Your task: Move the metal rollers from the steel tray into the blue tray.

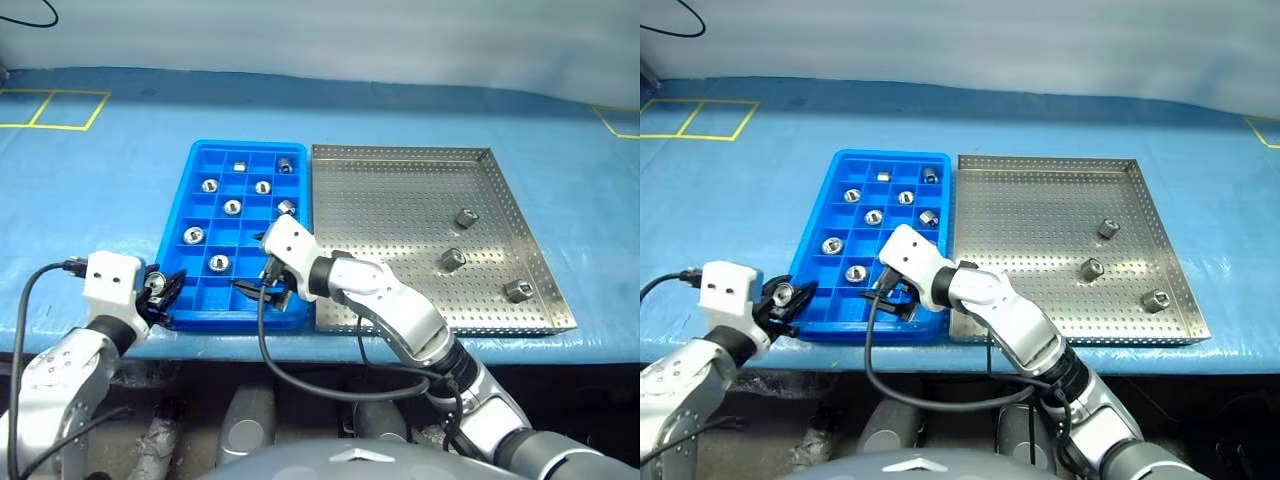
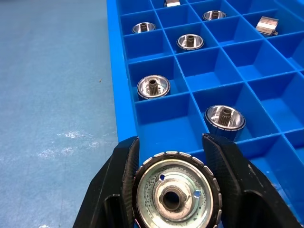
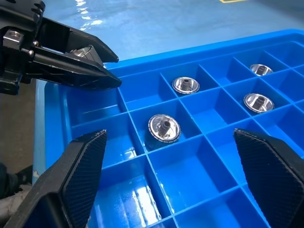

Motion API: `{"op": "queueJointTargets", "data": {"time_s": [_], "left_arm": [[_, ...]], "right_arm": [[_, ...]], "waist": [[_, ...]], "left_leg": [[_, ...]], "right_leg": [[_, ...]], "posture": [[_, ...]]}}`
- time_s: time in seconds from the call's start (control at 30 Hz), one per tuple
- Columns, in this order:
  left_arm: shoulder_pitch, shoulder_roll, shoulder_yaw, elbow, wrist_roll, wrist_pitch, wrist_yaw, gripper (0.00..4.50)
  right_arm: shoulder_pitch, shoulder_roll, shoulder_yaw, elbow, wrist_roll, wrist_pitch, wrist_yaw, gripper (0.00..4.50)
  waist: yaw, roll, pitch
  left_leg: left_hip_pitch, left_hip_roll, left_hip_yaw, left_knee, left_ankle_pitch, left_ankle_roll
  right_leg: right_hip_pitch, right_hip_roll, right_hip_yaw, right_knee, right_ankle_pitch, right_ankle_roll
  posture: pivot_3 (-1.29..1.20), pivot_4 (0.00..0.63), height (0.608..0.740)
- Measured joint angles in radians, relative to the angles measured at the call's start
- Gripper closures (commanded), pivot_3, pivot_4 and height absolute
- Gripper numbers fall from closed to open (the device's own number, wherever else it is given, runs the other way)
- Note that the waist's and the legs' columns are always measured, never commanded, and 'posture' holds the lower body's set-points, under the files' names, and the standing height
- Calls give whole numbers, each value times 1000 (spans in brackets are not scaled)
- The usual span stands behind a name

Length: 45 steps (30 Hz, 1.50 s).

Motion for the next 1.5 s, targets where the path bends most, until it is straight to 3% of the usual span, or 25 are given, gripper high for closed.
{"op": "queueJointTargets", "data": {"time_s": [0.27, 0.47, 0.63, 0.9, 1.17, 1.5], "left_arm": [[-11, 17, -7, -5, -25, 58, -2, 20], [-87, -33, -5, 0, -36, 11, 24, 20], [-226, -161, -73, 7, -6, -179, 90, 20], [-257, -190, -340, 121, 60, -305, 62, 20], [-288, -199, -445, 181, 70, -359, 14, 20], [-287, -194, -488, 233, 61, -368, -35, 20]], "right_arm": [[20, -3, -30, -30, -3, 18, -29, 0], [24, -9, -83, -32, -11, 29, -69, 0], [-6, 1, -287, 2, -47, 46, -210, 0], [4, 2, -512, 107, -112, 75, -415, 0], [125, 63, -652, 104, -117, 83, -535, 0], [216, 103, -754, 99, -99, 83, -597, 0]], "waist": [[-13, 0, 0], [-16, 0, 0], [-12, -1, -1], [-43, 0, -1], [-75, 3, -1], [-98, 5, -1]], "left_leg": [[1, 0, 0, 0, 0, 0], [0, 0, 0, 1, 0, 0], [-2, -1, 0, 2, 0, 0], [-4, -1, 1, -1, -2, 2], [-4, -1, 1, 0, -2, 3], [-4, -1, 1, 1, -2, 3]], "right_leg": [[1, 0, 0, 0, 0, 0], [1, 0, 0, 0, 0, 0], [1, 0, 1, -3, 5, -1], [0, 0, 2, -6, 9, 4], [0, 1, 2, -7, 9, 5], [0, 1, 3, -7, 7, 8]], "posture": [[196, 150, 740], [179, 150, 740], [132, 150, 740], [59, 150, 740], [33, 150, 740], [12, 150, 740]]}}
